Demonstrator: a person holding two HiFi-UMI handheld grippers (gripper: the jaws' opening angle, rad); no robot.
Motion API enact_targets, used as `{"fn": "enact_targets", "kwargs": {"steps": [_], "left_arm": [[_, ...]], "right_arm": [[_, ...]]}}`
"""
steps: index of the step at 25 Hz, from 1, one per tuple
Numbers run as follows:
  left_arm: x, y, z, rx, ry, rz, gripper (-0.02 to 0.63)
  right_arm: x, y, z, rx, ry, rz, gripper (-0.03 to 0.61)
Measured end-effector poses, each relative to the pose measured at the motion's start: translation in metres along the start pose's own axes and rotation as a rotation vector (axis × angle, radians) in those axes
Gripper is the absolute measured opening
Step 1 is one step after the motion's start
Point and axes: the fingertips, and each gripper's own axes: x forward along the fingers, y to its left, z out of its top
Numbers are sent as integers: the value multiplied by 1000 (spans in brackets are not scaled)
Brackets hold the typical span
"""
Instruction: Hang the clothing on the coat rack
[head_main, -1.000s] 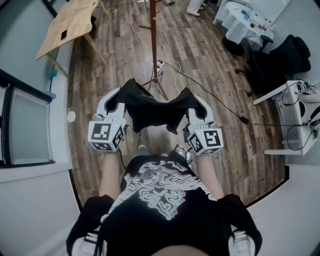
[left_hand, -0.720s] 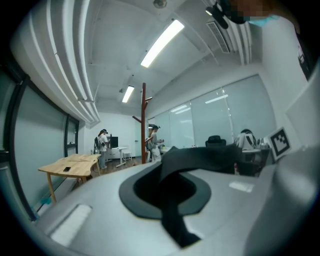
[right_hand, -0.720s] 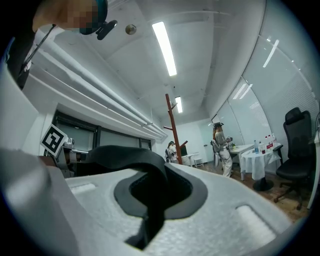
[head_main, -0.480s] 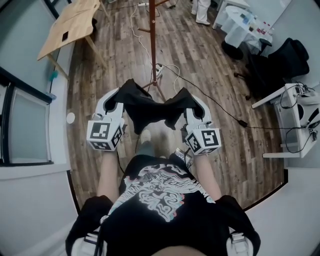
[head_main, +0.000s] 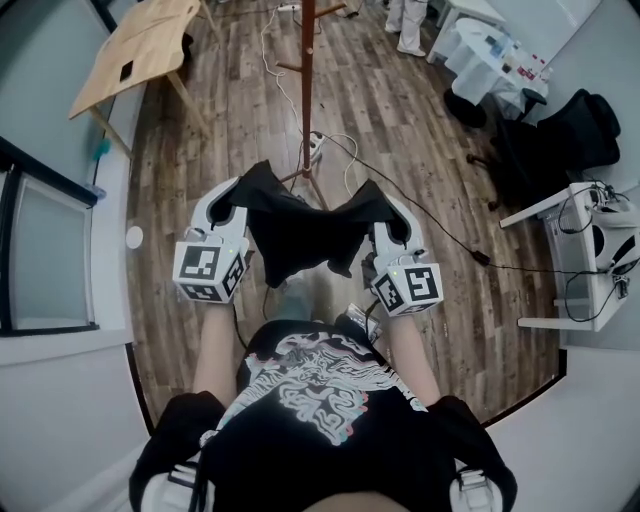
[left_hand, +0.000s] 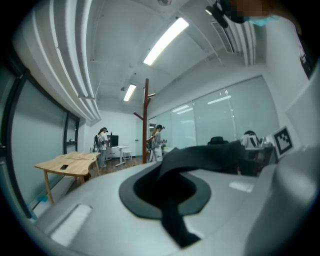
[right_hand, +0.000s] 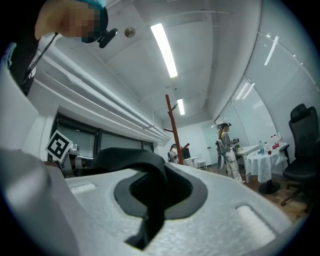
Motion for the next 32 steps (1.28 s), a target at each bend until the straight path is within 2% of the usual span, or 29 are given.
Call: {"fn": "enact_targets", "kwargs": {"steps": [20, 32], "left_arm": [[179, 119, 7, -34, 6, -5, -2], [260, 169, 17, -39, 1, -38, -2]], "right_arm": [[200, -81, -21, 9, 38, -23, 11], [287, -116, -23, 10, 37, -59, 11]]}}
